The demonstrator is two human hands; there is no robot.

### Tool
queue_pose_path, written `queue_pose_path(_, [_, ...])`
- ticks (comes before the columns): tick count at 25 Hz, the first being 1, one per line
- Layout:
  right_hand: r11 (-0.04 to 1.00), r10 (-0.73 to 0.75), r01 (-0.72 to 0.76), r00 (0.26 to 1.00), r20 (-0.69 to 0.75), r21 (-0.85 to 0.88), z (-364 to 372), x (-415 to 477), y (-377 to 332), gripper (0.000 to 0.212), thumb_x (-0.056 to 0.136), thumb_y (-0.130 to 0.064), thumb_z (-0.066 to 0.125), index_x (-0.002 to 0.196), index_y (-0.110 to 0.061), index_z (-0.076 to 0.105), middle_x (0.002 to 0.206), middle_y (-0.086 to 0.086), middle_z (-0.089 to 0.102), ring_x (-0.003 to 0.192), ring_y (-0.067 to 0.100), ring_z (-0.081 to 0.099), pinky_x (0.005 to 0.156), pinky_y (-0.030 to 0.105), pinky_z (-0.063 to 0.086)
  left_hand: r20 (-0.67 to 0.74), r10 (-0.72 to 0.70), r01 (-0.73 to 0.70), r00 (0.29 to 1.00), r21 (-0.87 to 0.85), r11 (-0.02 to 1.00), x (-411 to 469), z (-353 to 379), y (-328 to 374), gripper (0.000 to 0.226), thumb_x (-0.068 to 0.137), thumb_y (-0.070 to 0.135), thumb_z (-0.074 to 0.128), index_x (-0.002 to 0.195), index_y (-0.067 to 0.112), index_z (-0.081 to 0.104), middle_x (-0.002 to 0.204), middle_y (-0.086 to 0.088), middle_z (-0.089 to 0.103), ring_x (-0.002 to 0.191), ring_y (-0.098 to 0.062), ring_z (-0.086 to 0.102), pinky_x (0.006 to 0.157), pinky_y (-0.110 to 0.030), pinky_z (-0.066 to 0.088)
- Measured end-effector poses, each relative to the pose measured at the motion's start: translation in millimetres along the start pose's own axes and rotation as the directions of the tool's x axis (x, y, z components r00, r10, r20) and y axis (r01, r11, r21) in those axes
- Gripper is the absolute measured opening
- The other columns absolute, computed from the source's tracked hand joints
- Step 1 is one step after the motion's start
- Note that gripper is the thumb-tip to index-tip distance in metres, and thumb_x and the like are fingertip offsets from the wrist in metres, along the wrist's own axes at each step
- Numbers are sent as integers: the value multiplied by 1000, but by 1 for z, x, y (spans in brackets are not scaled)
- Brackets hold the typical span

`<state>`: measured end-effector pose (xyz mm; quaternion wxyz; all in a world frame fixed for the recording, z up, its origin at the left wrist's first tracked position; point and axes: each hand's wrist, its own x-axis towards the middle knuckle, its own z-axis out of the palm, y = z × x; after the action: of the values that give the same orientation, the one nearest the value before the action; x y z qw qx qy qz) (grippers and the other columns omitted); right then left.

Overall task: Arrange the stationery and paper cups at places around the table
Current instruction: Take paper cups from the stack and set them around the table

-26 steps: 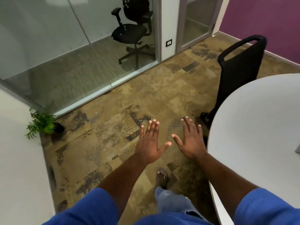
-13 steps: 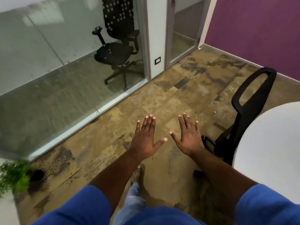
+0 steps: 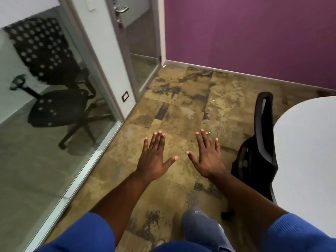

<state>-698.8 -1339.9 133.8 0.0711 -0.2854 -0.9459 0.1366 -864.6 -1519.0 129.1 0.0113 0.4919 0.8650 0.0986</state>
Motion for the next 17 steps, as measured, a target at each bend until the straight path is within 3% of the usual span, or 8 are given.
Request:
queue_pose_path(9, [985,156,-155,988,-5,71,39,223,82,86,96,-78,14,161,-25,-5,169,-3,-18,156,17,-12,126,50,-7,122,88,-88,989,-5,996,245,36,-44,104,91,86,10,164,12,-2,173,-6,-5,158,-19,-15,128,-52,-2])
queue_pose_path(13, [979,192,-190,981,-32,73,24,329,133,86,97,-78,13,162,-25,-5,170,-1,-16,157,19,-9,126,54,-1,108,151,-149,983,-26,989,378,30,-37,102,93,84,15,164,14,-5,172,-4,-12,158,-17,-17,128,-53,-1])
queue_pose_path(17, [978,208,-206,962,-178,27,-13,414,184,85,99,-74,23,163,-23,2,171,-1,-12,158,19,-5,126,54,4,-19,237,-237,971,-59,970,502,27,-13,97,97,79,24,164,14,-5,173,-6,-9,159,-19,-12,128,-52,0])
